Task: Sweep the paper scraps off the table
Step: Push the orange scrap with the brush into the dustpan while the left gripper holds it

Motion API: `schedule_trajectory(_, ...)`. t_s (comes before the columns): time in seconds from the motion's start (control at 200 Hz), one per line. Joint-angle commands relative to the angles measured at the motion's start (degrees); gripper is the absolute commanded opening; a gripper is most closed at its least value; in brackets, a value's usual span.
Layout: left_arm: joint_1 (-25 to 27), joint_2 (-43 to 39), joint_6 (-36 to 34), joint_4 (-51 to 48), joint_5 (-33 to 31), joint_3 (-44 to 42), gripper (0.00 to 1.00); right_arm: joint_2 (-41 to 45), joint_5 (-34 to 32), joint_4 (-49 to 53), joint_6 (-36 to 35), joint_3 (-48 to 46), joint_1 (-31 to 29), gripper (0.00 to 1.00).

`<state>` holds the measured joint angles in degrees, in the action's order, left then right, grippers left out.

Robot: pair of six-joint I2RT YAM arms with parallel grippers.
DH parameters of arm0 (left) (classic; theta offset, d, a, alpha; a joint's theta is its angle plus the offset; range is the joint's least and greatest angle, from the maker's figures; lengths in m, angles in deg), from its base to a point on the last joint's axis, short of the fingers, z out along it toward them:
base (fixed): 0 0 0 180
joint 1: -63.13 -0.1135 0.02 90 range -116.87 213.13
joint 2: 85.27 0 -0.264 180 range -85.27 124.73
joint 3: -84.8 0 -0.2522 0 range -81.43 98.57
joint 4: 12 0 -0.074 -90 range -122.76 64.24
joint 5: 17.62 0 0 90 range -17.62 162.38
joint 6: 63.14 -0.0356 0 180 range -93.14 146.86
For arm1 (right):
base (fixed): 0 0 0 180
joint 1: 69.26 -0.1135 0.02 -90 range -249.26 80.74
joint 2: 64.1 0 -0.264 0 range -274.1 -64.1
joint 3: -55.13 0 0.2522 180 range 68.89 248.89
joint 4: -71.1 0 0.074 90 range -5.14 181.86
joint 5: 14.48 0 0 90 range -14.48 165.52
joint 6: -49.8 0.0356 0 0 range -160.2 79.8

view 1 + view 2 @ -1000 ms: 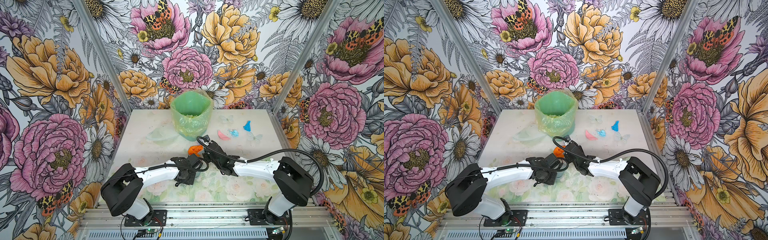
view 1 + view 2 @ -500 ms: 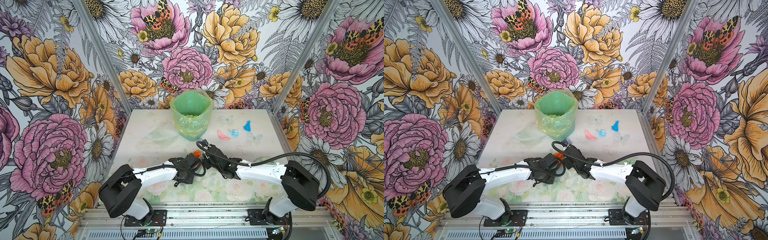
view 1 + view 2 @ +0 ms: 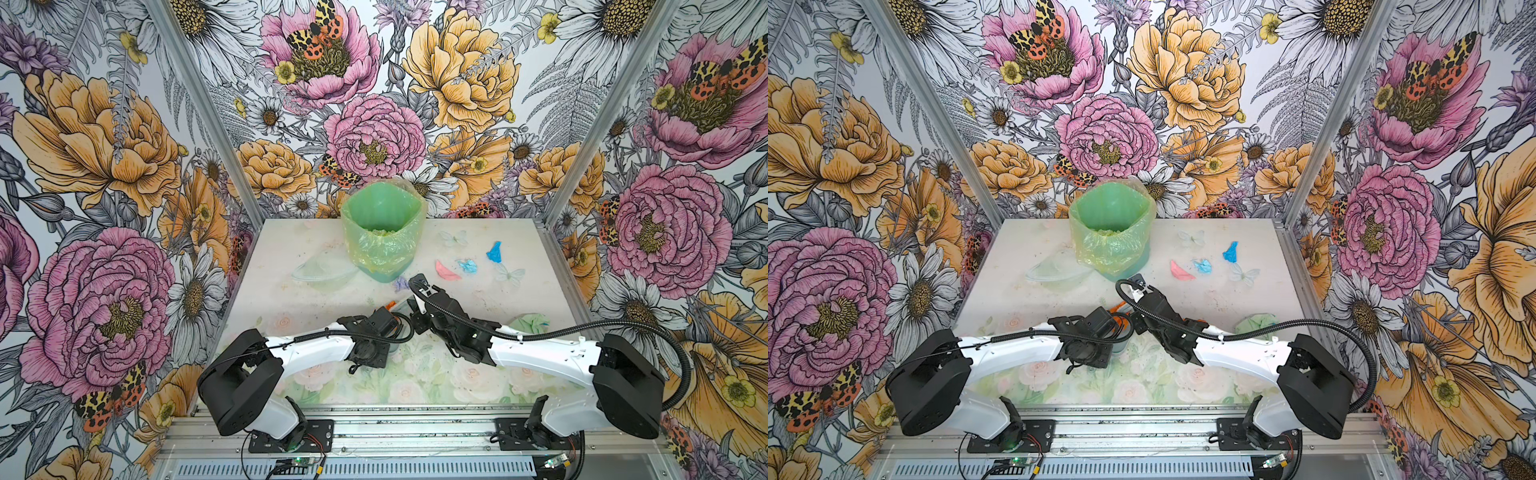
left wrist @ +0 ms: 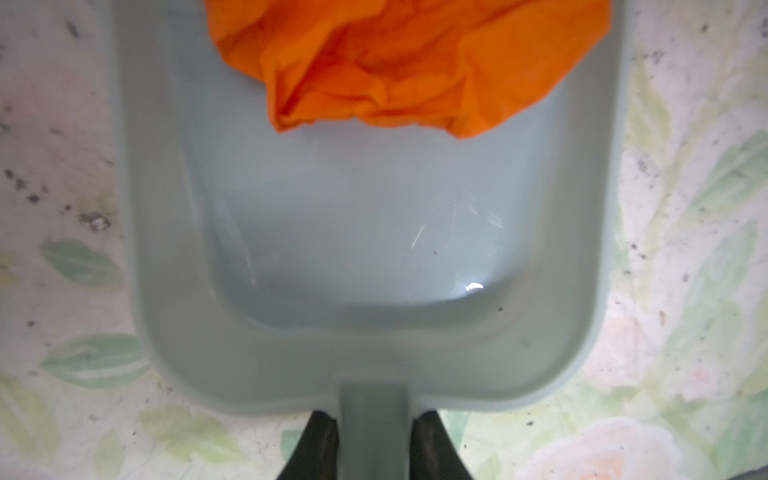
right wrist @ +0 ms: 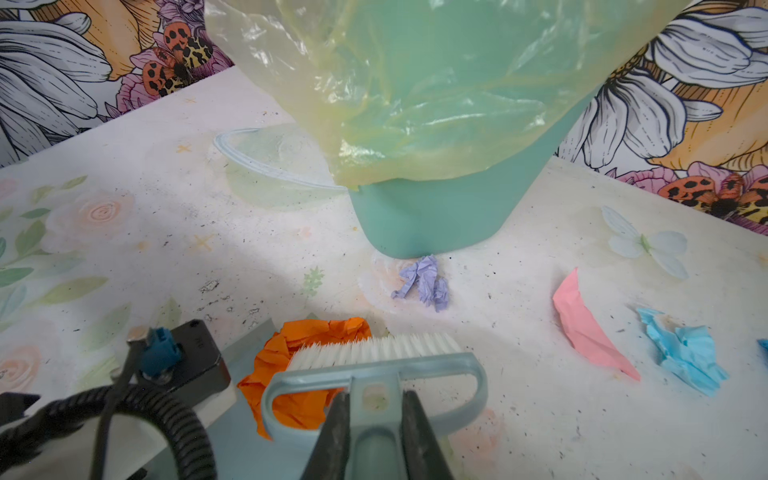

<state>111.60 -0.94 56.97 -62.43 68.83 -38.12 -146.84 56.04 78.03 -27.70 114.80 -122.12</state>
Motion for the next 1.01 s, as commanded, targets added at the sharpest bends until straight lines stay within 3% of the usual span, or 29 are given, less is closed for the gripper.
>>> schedule_trajectory(0.0, -0.1, -1.1, 0.3, 1.4, -1.1, -1.3, 0.14, -4.3, -1.0, -6.4, 0.1, 2.1, 0.9, 0.0)
schedule_trajectory(0.29, 0.0, -2.1, 0.7, 1.4, -1.9, -1.4, 0.14, -9.7, 3.4, -5.7, 2.4, 3.8, 1.1, 0.0)
schedule_trajectory(1.001, -0.8, 1.0, -0.7, 5.5, -1.9, -0.9, 0.14, 1.7, 16.4, 8.8, 4.4, -1.7, 0.5, 0.0)
